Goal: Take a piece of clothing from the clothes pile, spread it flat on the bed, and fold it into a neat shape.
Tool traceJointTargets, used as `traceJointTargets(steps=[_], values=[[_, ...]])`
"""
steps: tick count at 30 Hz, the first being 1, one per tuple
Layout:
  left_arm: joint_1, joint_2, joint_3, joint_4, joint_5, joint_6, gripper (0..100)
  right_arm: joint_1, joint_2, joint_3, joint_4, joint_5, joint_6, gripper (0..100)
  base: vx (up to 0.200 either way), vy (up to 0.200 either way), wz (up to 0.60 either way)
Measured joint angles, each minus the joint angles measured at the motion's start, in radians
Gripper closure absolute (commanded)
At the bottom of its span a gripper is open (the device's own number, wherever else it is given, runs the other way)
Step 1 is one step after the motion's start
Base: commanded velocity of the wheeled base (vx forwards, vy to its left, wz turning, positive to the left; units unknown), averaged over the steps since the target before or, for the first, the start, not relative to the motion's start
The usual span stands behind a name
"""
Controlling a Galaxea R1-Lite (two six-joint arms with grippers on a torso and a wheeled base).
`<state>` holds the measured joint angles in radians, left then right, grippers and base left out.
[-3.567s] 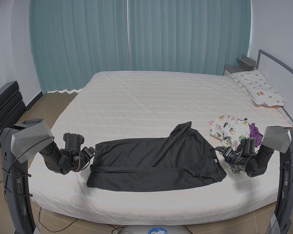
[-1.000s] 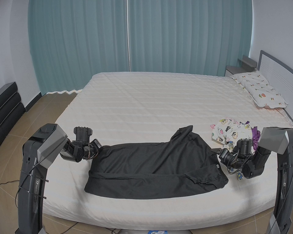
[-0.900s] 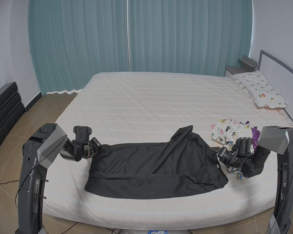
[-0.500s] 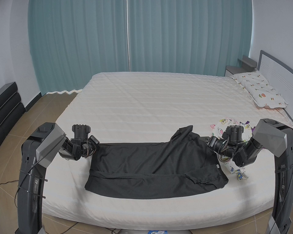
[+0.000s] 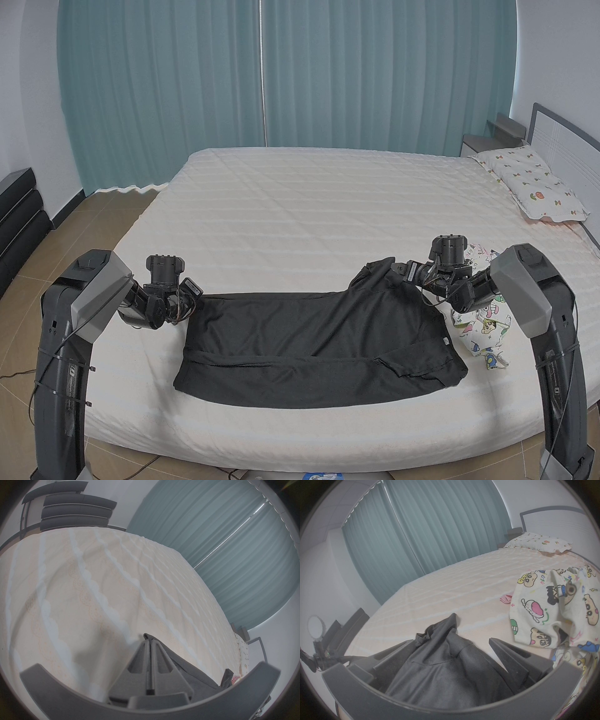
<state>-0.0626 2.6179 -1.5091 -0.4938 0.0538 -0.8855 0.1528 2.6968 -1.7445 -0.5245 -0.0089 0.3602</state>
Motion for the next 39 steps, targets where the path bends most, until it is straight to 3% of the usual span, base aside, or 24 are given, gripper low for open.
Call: traceJointTargets(steps=[6,7,26,33,39], values=[[0.0,-0.002,0.003,0.0,0.0,-0.001,100,0.003,0.079,-0.123,0.066,-0.023,-0.009,0,0.0,0.0,0.0],[0.0,-0.002,0.004,0.0,0.0,-0.001,100,0.003,0.09,-0.137,0.072,-0.024,-0.009,100,0.0,0.0,0.0],[0.0,-0.004,0.001,-0.011,0.003,-0.003,100,0.01,0.14,-0.198,0.066,-0.056,0.062,100,0.0,0.0,0.0],[0.009,-0.008,0.015,-0.074,0.007,-0.016,100,0.003,0.096,-0.118,0.044,-0.068,0.099,100,0.0,0.0,0.0],[0.028,-0.03,0.049,-0.092,0.007,-0.022,100,-0.015,0.06,-0.033,-0.066,-0.067,0.108,100,0.0,0.0,0.0]])
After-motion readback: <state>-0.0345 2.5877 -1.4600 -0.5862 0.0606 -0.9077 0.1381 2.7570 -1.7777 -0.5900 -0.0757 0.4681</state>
